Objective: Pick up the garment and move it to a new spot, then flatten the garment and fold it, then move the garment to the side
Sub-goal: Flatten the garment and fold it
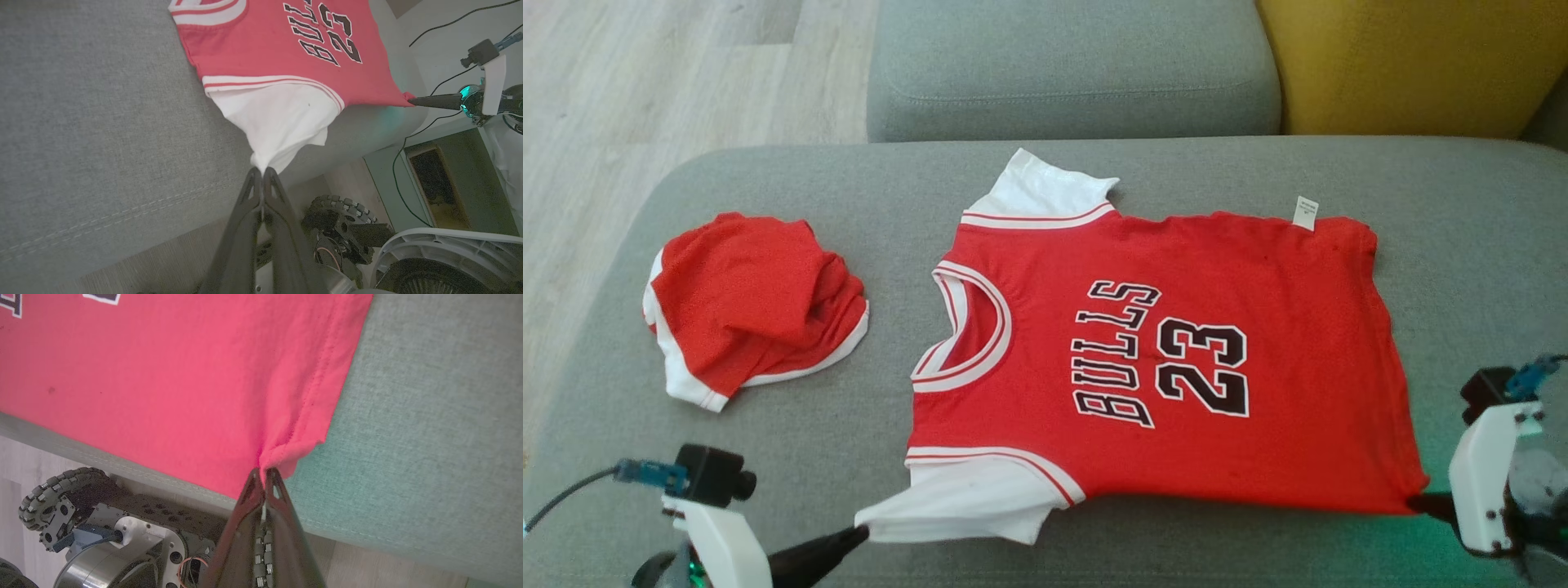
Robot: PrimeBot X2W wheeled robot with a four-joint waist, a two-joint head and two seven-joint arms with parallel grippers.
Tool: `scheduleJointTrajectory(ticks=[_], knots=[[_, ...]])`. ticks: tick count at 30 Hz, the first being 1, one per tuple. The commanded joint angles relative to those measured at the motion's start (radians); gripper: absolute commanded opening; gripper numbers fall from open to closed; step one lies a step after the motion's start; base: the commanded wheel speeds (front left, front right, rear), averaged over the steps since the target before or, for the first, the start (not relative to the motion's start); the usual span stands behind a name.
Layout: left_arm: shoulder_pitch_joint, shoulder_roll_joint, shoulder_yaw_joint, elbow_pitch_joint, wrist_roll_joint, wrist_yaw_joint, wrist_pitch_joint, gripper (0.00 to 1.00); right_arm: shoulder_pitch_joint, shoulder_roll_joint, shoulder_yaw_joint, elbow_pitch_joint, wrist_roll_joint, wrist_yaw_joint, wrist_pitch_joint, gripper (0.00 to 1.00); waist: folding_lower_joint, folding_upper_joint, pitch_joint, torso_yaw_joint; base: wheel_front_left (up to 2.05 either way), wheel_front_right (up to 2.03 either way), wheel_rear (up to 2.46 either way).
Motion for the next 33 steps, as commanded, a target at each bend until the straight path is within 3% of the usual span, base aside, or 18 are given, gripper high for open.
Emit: scheduleJointTrajectory(ticks=[1,11,21,33], knots=[[-0.055,0.049,0.060,-0.030,-0.005,0.001,-0.013,0.00,-0.016,-0.052,-0.021,-0.028,0.007,-0.001,0.001,0.00,0.0001,-0.0001,0.003,-0.003,0.00,0.00,0.00],[-0.153,0.037,0.094,-0.057,0.010,0.001,-0.036,0.00,-0.073,-0.008,-0.104,-0.054,-0.037,-0.001,0.019,0.00,0.0001,-0.0001,0.037,-0.012,0.00,0.00,0.00],[-0.323,-0.042,0.088,-0.010,0.049,0.001,-0.042,0.00,-0.174,0.063,-0.138,-0.016,-0.122,-0.001,0.022,0.00,0.0001,-0.0001,0.098,-0.032,0.00,0.00,0.00],[-0.526,-0.144,0.079,0.149,0.091,0.001,-0.080,0.00,-0.312,0.135,-0.136,0.066,-0.209,-0.001,-0.053,0.00,0.0001,-0.0001,0.201,-0.068,0.00,0.00,0.00]])
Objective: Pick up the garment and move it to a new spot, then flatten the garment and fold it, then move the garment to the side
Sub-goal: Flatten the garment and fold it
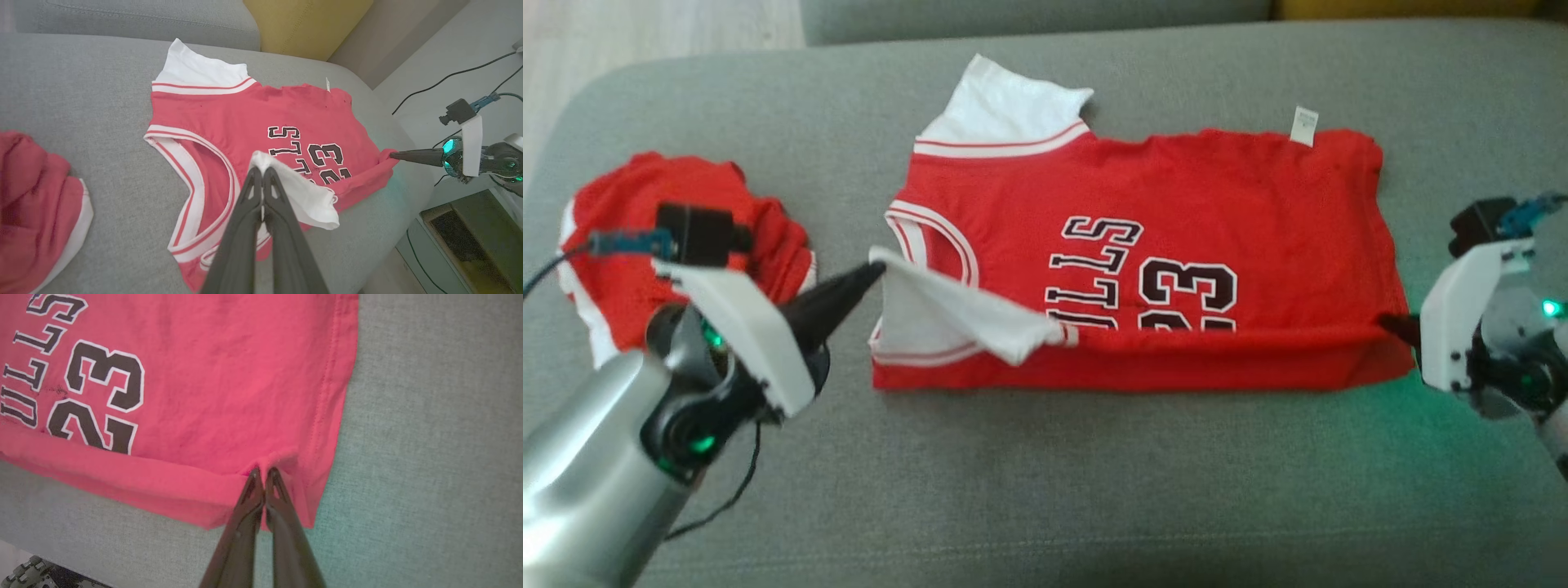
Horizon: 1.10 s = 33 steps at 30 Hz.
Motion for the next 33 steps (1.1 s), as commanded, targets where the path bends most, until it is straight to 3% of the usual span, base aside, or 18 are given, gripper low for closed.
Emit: scheduleJointTrajectory(ticks=[1,12,13,14,15,25,33], knots=[[-0.082,0.023,0.046,-0.007,0.011,0.000,-0.013,0.00,-0.038,-0.009,-0.004,-0.014,-0.011,-0.001,-0.016,0.00,-0.0001,0.0000,0.021,-0.011,0.00,0.00,0.00],[-0.201,-0.042,0.008,0.148,0.040,0.000,-0.071,0.00,-0.120,0.038,0.035,0.065,-0.018,-0.001,-0.079,0.00,-0.0001,0.0000,0.081,-0.037,0.00,0.00,0.00],[-0.210,-0.046,0.005,0.168,0.046,0.000,-0.078,0.00,-0.128,0.042,0.033,0.074,-0.022,-0.001,-0.096,0.49,-0.0001,0.0000,0.085,-0.039,0.00,0.00,0.00],[-0.218,-0.051,0.006,0.193,0.055,0.005,-0.090,0.58,-0.135,0.047,0.029,0.085,-0.023,-0.001,-0.113,1.00,-0.0001,0.0000,0.089,-0.041,0.00,0.00,0.00],[-0.227,-0.059,0.008,0.218,0.067,0.014,-0.106,1.00,-0.140,0.052,0.027,0.092,-0.021,-0.001,-0.129,1.00,-0.0001,0.0000,0.093,-0.042,0.00,0.00,0.00],[-0.246,-0.170,0.075,0.383,0.108,0.072,-0.377,1.00,-0.133,0.087,-0.037,0.122,-0.020,-0.001,-0.422,1.00,-0.0001,0.0000,0.068,-0.035,0.00,0.00,0.00],[-0.115,-0.246,0.165,0.342,0.109,0.102,-0.510,1.00,-0.018,0.115,-0.116,0.073,-0.084,-0.001,-0.760,1.00,-0.0001,0.0000,-0.002,-0.020,0.00,0.00,0.00]])
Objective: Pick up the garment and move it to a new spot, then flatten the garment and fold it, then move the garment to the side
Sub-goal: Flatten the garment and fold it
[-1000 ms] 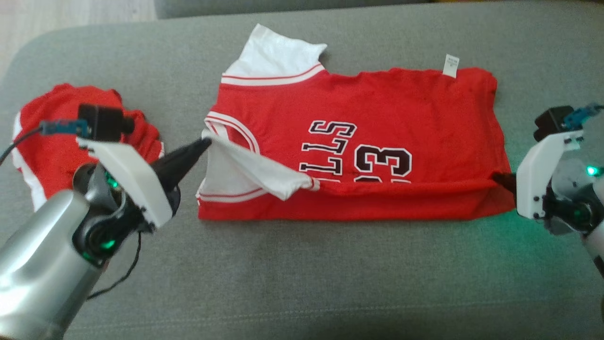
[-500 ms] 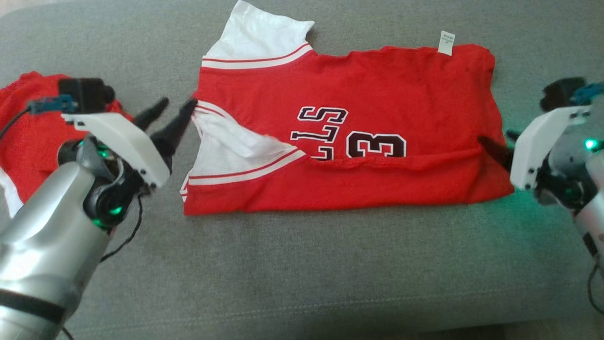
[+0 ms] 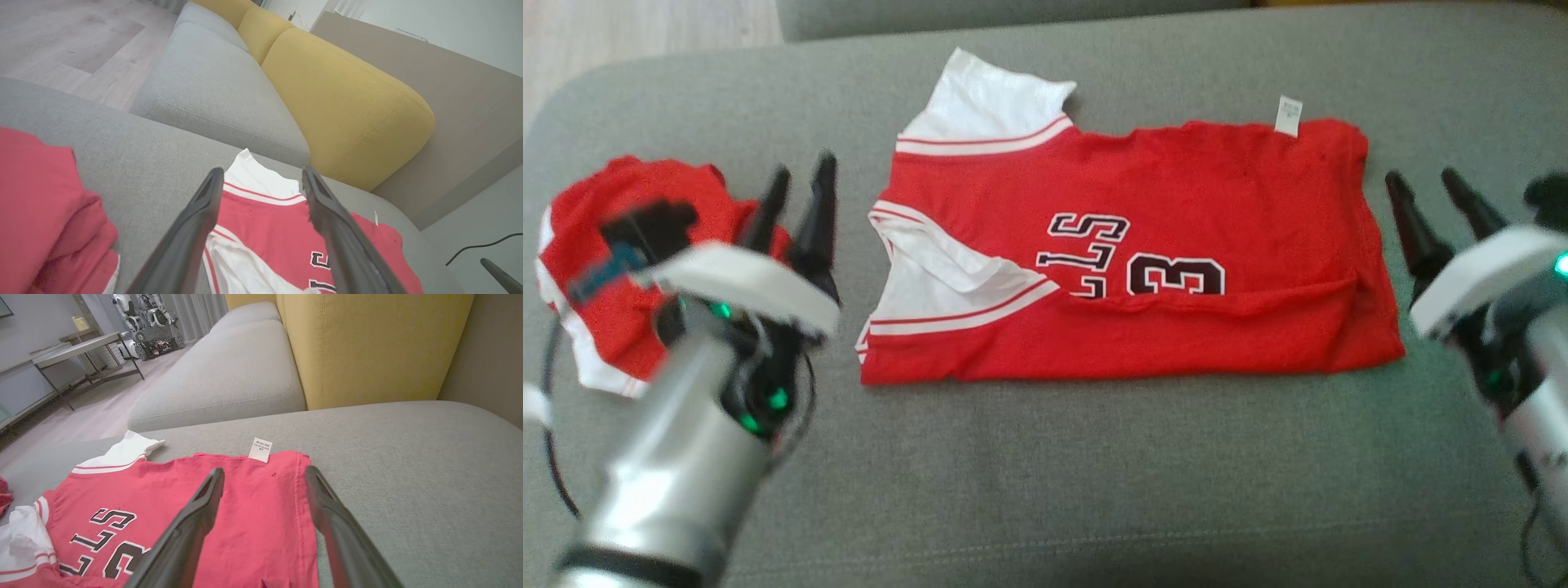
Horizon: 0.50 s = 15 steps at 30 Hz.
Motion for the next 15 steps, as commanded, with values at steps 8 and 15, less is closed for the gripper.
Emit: scheduleJointTrajectory(ticks=[8,15], knots=[[0.228,-0.098,0.227,-0.217,0.206,0.040,-0.013,1.00,0.180,0.071,-0.118,-0.081,-0.136,-0.001,-0.210,1.00,0.0000,0.0000,-0.075,0.016,0.00,0.00,0.00],[0.413,-0.221,0.358,-0.301,0.356,0.003,-0.013,1.00,0.344,0.175,-0.255,-0.197,-0.286,-0.001,-0.242,1.00,0.0000,0.0000,-0.097,0.017,0.00,0.00,0.00]])
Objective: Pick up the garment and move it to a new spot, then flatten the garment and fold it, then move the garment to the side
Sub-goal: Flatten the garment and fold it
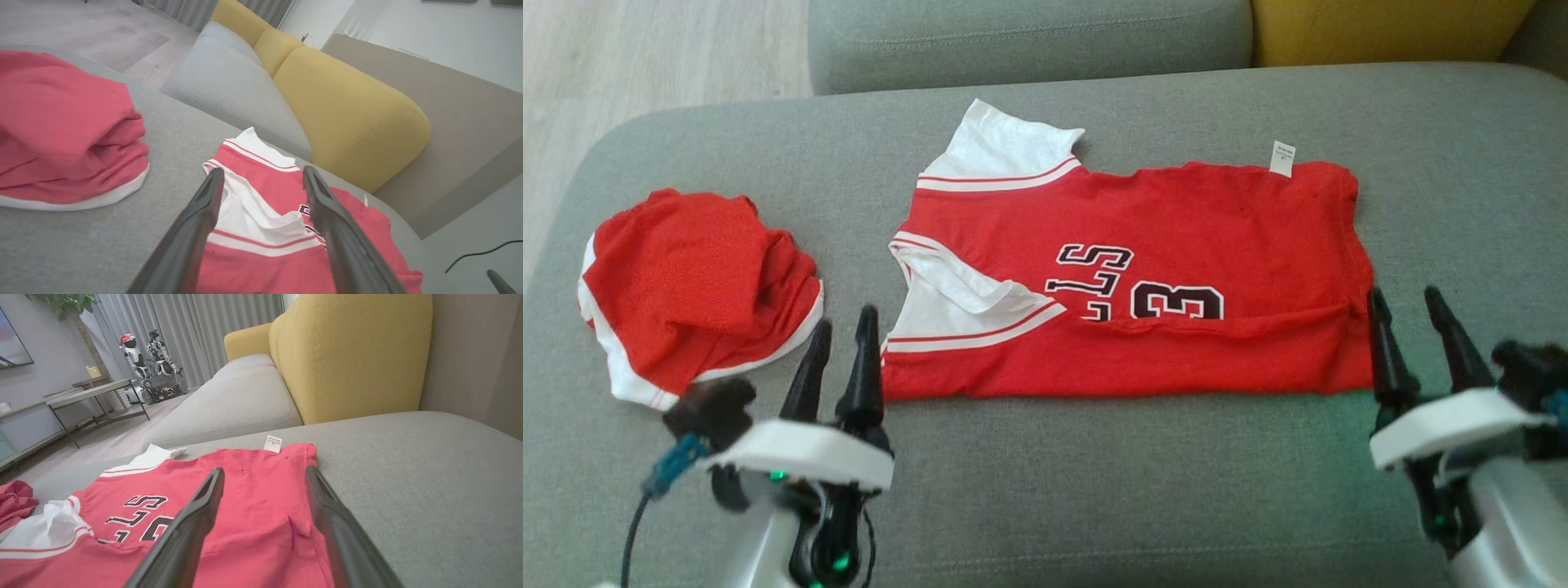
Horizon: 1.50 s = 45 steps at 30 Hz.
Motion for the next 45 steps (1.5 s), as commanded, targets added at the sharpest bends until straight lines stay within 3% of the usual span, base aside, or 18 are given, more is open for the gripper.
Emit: scheduleJointTrajectory(ticks=[1,8,13,21,36,43,44,45], knots=[[-0.026,0.001,0.057,-0.042,0.033,-0.007,-0.012,1.00,0.005,0.008,-0.010,-0.055,-0.041,-0.001,-0.014,1.00,0.0000,0.0000,-0.004,-0.001,0.00,0.00,0.00],[0.050,-0.032,0.109,-0.048,0.177,-0.037,-0.012,1.00,0.115,0.129,-0.116,-0.177,-0.192,-0.001,-0.016,1.00,0.0000,0.0000,-0.008,-0.010,0.00,0.00,0.00],[0.056,-0.035,0.118,-0.029,0.183,-0.042,-0.012,1.00,0.138,0.159,-0.127,-0.198,-0.223,-0.001,-0.016,1.00,0.0000,0.0000,-0.016,-0.018,0.00,0.00,0.00],[0.023,-0.035,0.076,0.064,0.213,0.001,-0.012,1.00,0.138,0.172,-0.131,-0.221,-0.237,-0.001,-0.015,1.00,0.0000,0.0000,-0.005,-0.045,0.00,0.00,0.00],[-0.145,-0.032,0.100,0.429,0.307,0.113,-0.012,1.00,0.111,0.186,-0.130,-0.245,-0.241,-0.001,-0.008,1.00,0.0000,0.0000,0.045,-0.109,0.00,0.00,0.00],[-0.196,-0.033,0.094,0.547,0.301,0.087,-0.012,1.00,0.111,0.189,-0.140,-0.250,-0.244,-0.001,-0.009,1.00,0.0000,0.0000,0.053,-0.117,0.00,0.00,0.00],[-0.201,-0.033,0.091,0.560,0.298,0.079,-0.012,0.98,0.112,0.189,-0.142,-0.250,-0.245,-0.001,-0.009,1.00,0.0000,0.0000,0.054,-0.116,0.00,0.00,0.00],[-0.206,-0.033,0.087,0.573,0.295,0.070,-0.012,0.46,0.112,0.189,-0.145,-0.250,-0.245,-0.001,-0.009,1.00,0.0000,0.0000,0.056,-0.114,0.00,0.00,0.00]])
